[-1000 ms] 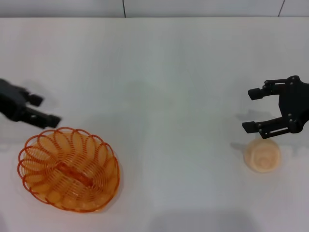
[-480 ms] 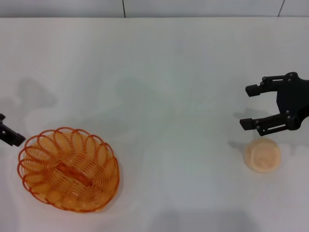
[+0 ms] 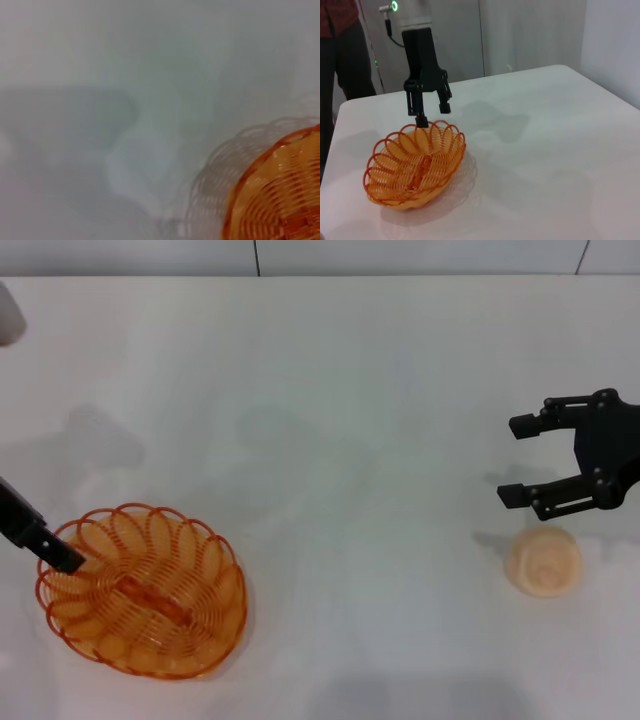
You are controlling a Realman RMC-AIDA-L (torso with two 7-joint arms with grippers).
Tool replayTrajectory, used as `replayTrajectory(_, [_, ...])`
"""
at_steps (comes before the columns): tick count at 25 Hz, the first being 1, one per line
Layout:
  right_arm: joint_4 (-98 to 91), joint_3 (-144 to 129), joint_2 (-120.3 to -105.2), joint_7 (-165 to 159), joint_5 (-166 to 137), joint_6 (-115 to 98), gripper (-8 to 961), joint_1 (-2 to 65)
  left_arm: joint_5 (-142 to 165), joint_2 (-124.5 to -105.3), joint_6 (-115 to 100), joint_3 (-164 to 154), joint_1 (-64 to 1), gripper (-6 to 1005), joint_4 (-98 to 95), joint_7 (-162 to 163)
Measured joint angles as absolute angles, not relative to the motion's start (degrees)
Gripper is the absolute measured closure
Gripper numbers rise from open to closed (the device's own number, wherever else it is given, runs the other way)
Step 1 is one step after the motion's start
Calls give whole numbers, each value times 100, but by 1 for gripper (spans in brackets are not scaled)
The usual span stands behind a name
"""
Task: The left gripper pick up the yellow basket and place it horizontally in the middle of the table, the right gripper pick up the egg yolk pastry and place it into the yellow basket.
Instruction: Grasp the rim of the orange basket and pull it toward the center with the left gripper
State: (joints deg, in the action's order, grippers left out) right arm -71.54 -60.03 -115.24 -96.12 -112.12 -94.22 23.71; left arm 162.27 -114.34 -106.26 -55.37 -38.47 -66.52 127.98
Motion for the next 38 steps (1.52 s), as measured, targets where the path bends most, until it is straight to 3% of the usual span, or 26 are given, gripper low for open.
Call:
replayTrajectory(9, [-7154, -6003, -11518, -9607, -11212, -9433, 114, 2332, 16233, -11513, -10525, -5698, -3778, 111, -6422, 13126])
replayTrajectory(22, [-7147, -5959, -11504, -9536, -11215, -9474, 114, 2320, 16234, -11674, -10322, -5698, -3720, 535, -6415, 13777])
replayTrajectory(38, [-7162, -5932, -11505, -9485, -11215, -9475, 115, 2240, 16227, -11734, -10135, -5704, -3745, 567, -6416, 14046])
